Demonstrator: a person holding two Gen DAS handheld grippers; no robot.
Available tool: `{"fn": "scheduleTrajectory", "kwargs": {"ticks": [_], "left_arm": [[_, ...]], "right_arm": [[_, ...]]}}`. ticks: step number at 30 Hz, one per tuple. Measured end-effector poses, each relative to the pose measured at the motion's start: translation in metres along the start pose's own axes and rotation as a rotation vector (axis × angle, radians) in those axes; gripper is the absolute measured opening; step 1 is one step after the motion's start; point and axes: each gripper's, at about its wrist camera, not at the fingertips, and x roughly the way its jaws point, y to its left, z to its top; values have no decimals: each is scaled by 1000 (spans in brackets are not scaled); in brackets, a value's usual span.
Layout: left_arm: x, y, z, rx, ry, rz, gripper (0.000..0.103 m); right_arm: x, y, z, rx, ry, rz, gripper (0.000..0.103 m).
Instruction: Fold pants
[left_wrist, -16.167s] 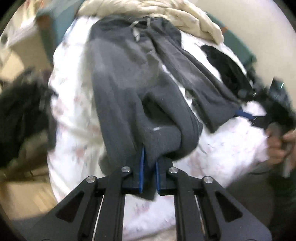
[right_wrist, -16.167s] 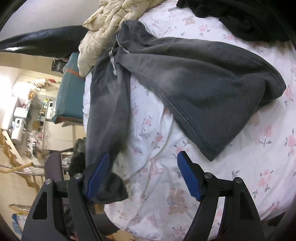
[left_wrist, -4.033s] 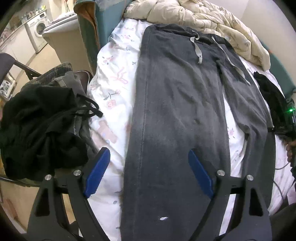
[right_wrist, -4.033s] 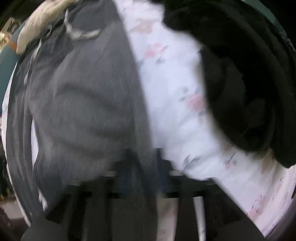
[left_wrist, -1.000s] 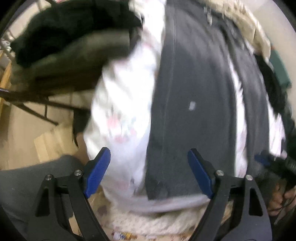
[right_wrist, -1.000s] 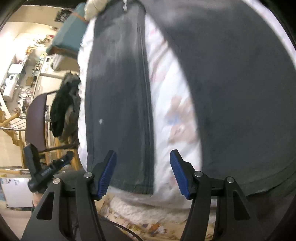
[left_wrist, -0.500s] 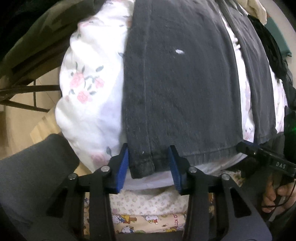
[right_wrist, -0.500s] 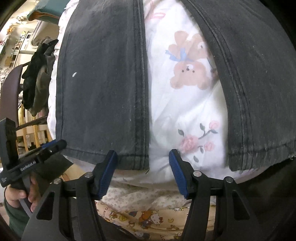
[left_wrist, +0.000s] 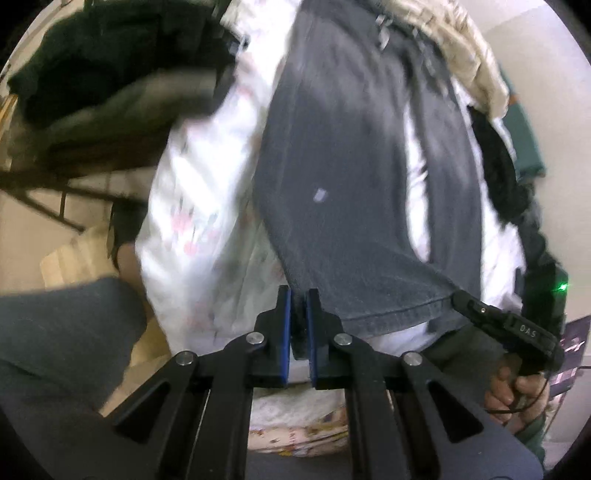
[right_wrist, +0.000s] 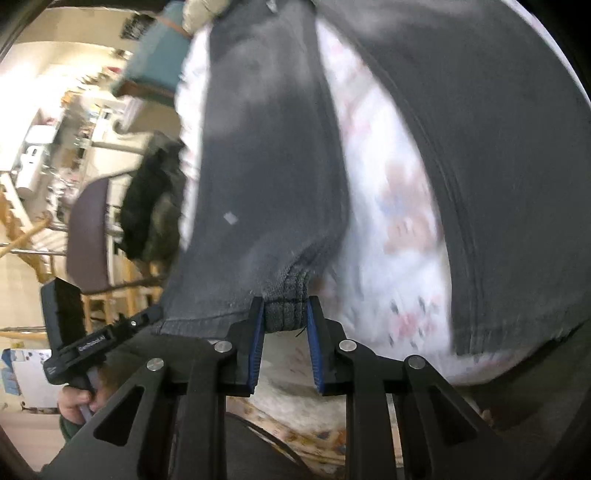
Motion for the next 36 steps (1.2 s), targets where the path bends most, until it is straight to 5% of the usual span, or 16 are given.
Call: {"fn": "scheduleTrajectory", "kwargs": {"ticks": [8,11,14,16,18,25,27,29,31,36], "left_arm": [[-30,-31,107,73,-172,37,2],[-12,-47,139,108,-151,64,2],[19,-55,131,171,-104,148,9],[44,-47,118,134,-24,120,51],[72,-28,104,12,41,71,64],[130,-15,64,-239,110,-16,64],[137,-18,60,-279,57,-58,61],[141,-22,56,-324,33,-103,47],[150,-31,51,-320,79,-133,6],[122,-42,54,-226,38,-112,0]], "right_arm": [[-20,46,93,-43,-113,23,22],[-9,53,131,-30,-121,21,22],[8,51,153,-11,-99,9,22],[19,52,160,-8,-84,17,22],[24,49,161,-4,-77,23,22],[23,30,154,27,-56,63,22],[20,24,148,36,-53,75,22],[19,20,144,42,-53,81,22],[16,16,141,53,-55,87,22],[-2,21,143,18,-59,96,22]]}}
